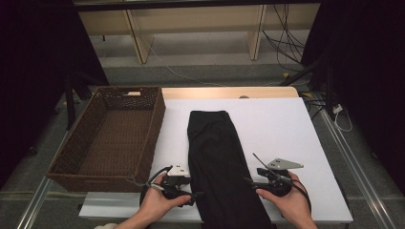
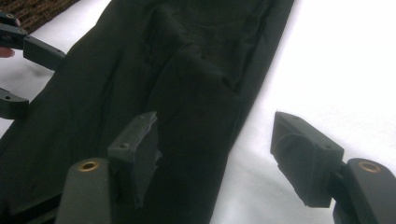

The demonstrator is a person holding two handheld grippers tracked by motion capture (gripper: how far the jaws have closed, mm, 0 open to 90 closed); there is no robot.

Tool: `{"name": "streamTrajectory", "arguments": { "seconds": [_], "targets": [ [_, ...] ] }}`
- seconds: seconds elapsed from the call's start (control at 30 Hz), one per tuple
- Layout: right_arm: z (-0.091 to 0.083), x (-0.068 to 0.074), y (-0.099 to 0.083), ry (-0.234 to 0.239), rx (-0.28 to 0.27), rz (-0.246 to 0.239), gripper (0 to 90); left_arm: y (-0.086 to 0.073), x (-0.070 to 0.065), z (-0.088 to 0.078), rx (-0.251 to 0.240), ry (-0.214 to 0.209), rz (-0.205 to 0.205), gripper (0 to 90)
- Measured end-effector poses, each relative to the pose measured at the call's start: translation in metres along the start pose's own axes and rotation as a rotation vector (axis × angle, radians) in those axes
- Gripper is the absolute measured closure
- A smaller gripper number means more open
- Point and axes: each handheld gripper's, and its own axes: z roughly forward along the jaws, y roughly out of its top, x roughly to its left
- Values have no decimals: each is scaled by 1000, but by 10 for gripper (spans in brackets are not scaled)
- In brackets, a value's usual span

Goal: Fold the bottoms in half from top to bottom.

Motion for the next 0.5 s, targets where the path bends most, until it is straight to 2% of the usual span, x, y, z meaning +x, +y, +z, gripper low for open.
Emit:
{"name": "streamTrajectory", "arguments": {
  "seconds": [0.17,0.3,0.5],
  "targets": [
    [0,-2,-1,-8,16,10,354,-1,-2,2,-10,18,11,235],
    [2,-2,-2,-24,36,1,364,-1,-6,4,-12,42,42,234],
    [6,0,-2,-34,55,-1,372,-2,-8,7,-38,38,37,239]
  ]
}}
